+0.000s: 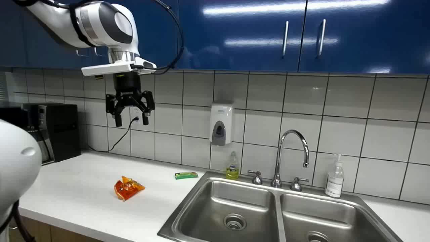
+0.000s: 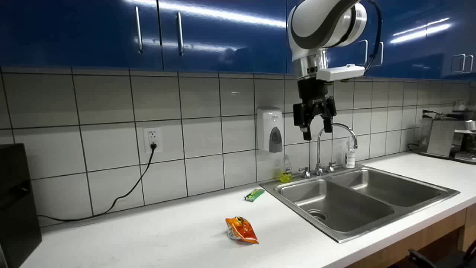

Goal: Put the orange packet in the sink on the left.

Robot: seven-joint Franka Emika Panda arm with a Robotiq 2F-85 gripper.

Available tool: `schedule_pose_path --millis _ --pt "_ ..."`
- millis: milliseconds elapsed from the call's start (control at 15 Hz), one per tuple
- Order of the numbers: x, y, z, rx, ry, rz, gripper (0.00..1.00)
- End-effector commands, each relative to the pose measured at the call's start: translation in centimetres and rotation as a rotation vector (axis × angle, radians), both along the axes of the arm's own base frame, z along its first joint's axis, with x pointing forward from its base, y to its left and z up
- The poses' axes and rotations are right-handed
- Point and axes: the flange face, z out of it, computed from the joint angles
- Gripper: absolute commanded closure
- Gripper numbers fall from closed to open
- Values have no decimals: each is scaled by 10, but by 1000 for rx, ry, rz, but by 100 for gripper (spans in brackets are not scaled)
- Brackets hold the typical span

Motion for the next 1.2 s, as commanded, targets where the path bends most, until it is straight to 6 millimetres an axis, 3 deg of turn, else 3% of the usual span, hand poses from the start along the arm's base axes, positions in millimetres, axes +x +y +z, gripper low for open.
schedule_pose_path --millis 0,400,1133 --pt "0 0 0 0 1 0 0" --pt "11 10 -34 42 -54 -65 0" --pt "37 56 -151 92 -111 -136 0"
